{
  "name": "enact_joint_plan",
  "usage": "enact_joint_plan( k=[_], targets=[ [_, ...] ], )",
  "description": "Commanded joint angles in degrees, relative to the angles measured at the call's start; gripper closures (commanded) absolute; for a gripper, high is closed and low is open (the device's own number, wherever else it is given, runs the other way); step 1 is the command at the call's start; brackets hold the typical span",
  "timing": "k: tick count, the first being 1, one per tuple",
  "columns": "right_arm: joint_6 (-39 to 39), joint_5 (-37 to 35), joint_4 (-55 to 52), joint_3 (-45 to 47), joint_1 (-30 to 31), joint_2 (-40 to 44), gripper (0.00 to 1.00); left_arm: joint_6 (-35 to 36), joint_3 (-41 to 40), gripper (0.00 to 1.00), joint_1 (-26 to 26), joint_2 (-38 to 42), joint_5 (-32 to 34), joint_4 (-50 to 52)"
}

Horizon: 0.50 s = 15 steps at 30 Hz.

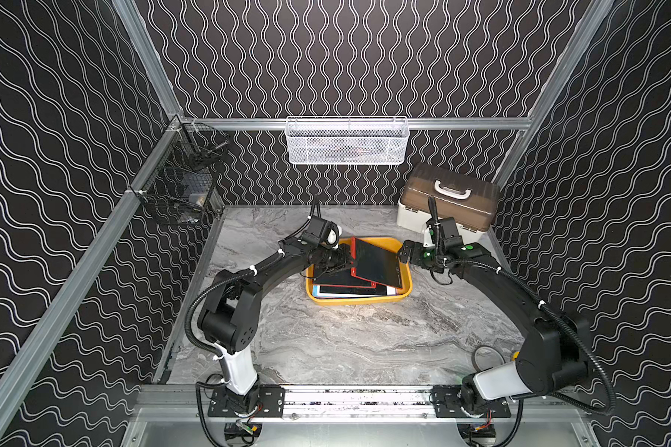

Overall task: Take out the writing tablet from the storage box
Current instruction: Pick up the writing tablet from the storage box.

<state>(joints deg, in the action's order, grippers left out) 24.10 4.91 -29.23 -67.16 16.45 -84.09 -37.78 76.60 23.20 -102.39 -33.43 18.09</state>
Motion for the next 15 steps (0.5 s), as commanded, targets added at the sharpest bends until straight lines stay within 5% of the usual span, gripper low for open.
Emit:
enact_joint_plan(
  k=[1,15],
  targets=[
    [1.7,4.1,0.5,0.0,-1.7,1.5,0.03,-0.1,1.8,1.00,-0.3,1.9,-0.2,2.6],
    [3.4,16.2,4.8,-1.1,-6.7,5.4,0.02,-3.7,2.9,1.00,-5.7,14.9,-4.5,8.7]
  ],
)
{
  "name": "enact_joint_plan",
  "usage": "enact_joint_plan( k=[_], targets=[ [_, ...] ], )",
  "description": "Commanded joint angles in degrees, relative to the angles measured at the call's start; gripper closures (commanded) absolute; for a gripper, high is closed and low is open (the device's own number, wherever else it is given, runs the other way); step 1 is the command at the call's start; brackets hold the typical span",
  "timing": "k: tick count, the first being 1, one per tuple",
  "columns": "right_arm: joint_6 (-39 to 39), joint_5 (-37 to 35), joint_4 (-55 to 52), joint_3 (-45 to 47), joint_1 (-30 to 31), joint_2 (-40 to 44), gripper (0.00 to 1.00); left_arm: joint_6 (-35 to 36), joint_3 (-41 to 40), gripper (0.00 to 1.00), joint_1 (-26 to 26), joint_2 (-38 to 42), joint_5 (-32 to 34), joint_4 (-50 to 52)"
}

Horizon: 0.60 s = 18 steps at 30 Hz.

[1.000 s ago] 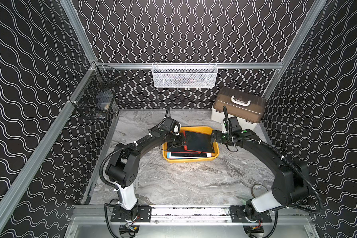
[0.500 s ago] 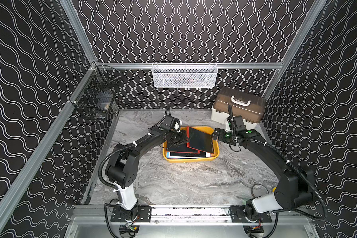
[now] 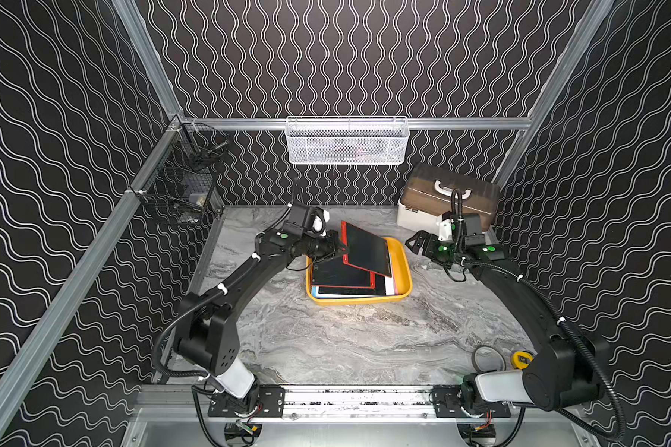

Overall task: Take out the writing tablet from the storage box
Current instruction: Pick up the writing tablet from the storage box.

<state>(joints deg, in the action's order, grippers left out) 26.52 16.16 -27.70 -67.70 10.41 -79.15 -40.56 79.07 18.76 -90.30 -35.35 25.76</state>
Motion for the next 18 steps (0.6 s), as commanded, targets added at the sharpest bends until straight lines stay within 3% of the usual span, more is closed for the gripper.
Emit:
enact_joint_plan(
  k=[1,9,18],
  targets=[
    [1.2,7.0,4.5,-0.4,-1.2,0.3,0.02,-0.9,0.5,1.00,-2.0,3.9,-3.1,1.7],
    [5.3,26.2,16.1,4.6,-2.6,-0.7,0.02,-0.2,0.0,1.00,-7.0,12.0,-10.9,7.2],
    [8.5,42.8,25.3,6.0,-3.3,-2.8,0.04,-5.4,-5.0,1.00,-8.3,16.8,-20.9,-2.1]
  ],
)
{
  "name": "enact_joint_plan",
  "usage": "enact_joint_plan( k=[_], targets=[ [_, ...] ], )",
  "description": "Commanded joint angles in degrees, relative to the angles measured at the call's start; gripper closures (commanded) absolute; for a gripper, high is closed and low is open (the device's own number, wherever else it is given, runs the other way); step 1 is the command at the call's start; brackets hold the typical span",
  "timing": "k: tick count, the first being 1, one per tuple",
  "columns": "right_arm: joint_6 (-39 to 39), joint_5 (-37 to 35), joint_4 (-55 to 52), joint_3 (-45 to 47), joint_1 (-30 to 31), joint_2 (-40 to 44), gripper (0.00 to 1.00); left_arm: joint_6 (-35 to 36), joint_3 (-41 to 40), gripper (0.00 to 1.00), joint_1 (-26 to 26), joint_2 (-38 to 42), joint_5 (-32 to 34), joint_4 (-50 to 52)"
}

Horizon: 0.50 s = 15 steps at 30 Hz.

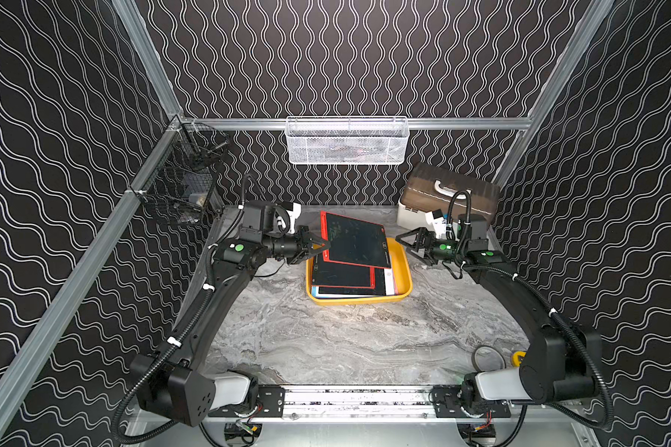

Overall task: Take out the writing tablet from the storage box
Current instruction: Pick up the writing tablet from the storage box.

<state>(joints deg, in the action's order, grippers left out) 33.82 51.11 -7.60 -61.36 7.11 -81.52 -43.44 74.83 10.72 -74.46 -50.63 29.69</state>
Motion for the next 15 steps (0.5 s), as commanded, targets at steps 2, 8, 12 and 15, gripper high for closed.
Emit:
enact_joint_plan(
  k=[2,8,12,15],
  targets=[
    [2.5,9.6,6.2,0.0,0.0,-0.6,0.05,-3.9,-1.3,1.00,-0.3,1.5,-7.5,-8.4],
    [5.1,11.6,8.0,1.3,0.0,0.9,0.10,-7.3,-3.3,1.00,-0.5,2.2,-10.1,-15.1],
    [8.7,11.6,11.8,2.8,0.0,2.4,0.17,-12.1,-5.8,1.00,-0.6,1.5,-12.7,-23.2],
    [13.1,11.3,17.7,4.2,0.0,3.9,0.25,-10.1,-5.1,1.00,-0.7,1.1,-12.9,-21.1]
  ],
)
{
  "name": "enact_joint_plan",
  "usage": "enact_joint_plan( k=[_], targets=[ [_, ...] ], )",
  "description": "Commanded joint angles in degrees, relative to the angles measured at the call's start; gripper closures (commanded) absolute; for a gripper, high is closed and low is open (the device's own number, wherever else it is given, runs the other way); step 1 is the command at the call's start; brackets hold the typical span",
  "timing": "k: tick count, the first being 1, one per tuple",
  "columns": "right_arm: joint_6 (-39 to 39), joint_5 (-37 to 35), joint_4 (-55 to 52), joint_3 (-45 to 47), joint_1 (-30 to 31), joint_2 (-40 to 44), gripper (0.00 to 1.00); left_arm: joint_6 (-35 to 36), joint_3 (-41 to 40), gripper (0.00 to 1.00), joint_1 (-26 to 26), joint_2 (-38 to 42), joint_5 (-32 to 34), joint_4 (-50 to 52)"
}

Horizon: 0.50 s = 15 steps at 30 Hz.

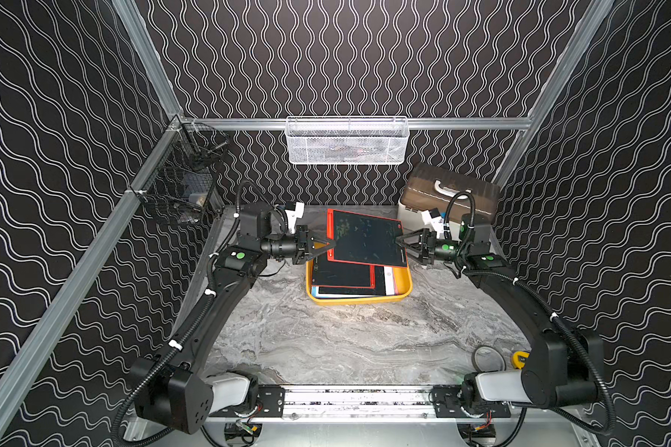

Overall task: Take out the writing tablet from the storage box
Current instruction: Pick up the writing tablet from the storage box.

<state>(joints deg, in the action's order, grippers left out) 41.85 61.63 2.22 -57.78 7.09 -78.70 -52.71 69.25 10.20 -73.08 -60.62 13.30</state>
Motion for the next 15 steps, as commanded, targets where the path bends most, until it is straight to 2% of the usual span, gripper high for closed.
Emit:
enact_joint_plan(
  k=[1,7,11,15],
  targets=[
    [6.0,0.7,8.9,0.7,0.0,1.3,0.30,-0.2,0.7,1.00,-0.2,-0.2,-3.1,-4.3],
    [8.6,3.0,10.6,-0.3,-0.1,0.9,0.51,-1.0,-0.3,1.00,-0.7,-0.8,-4.6,-7.0],
    [12.2,5.1,14.6,0.5,-0.7,1.0,0.52,-0.1,-0.6,1.00,-1.5,-1.2,-5.4,-7.0],
    [11.7,5.8,13.6,0.8,-1.1,2.0,0.55,0.6,-0.8,1.00,-1.9,-2.2,-7.1,-8.1]
  ],
)
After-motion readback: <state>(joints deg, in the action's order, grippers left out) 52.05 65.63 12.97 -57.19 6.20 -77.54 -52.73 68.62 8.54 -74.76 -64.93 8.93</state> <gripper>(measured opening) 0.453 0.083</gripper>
